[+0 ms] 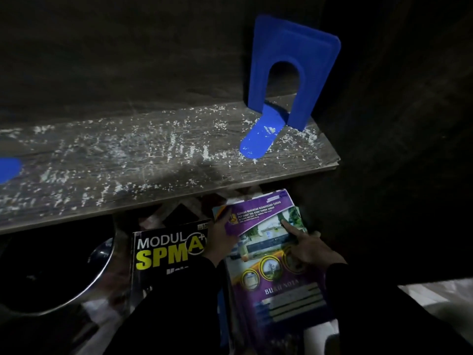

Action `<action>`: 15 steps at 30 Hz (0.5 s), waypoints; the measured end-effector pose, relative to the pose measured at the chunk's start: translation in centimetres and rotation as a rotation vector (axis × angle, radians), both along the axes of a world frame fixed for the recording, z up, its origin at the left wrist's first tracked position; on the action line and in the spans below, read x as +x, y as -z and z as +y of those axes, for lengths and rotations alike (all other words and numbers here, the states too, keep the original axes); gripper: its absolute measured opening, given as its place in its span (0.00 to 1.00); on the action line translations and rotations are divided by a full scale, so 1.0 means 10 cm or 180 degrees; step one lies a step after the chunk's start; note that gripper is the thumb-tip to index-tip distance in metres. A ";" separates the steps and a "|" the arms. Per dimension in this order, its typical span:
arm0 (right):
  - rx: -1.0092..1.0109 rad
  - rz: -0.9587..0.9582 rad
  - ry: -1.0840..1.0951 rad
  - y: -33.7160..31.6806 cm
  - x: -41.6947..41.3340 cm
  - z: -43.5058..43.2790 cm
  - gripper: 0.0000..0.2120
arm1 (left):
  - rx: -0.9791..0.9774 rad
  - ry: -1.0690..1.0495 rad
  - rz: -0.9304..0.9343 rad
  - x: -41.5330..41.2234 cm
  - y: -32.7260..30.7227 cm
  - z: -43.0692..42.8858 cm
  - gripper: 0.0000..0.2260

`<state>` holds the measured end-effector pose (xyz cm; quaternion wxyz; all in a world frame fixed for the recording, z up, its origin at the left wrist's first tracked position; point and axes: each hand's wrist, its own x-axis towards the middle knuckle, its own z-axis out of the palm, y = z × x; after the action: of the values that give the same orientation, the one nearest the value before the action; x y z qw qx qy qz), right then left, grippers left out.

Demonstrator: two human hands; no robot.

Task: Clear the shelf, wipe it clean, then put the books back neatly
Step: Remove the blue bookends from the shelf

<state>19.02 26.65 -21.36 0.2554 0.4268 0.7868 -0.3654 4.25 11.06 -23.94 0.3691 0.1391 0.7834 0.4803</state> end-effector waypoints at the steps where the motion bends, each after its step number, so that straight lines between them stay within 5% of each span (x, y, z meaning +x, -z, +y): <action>1: -0.0018 -0.0082 0.0054 0.02 -0.01 0.00 0.36 | -0.0127 0.0138 0.0217 0.01 -0.02 -0.04 0.11; 6: 0.0079 -0.0340 0.0060 0.03 0.04 -0.07 0.38 | -0.0826 0.0682 0.0998 0.04 0.18 -0.11 0.34; 12: 0.0777 -0.0507 -0.0163 -0.14 -0.01 -0.24 0.34 | -0.1783 0.1218 0.1547 0.11 -0.01 -0.06 0.29; 15: 0.1046 -0.0410 -0.0461 -0.52 -0.15 -0.31 0.26 | -0.1715 0.1510 0.1169 0.15 -0.25 -0.10 0.25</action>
<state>17.49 23.55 -16.19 0.2576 0.4275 0.8466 -0.1846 5.77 10.02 -21.46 0.3469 0.2979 0.8803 0.1264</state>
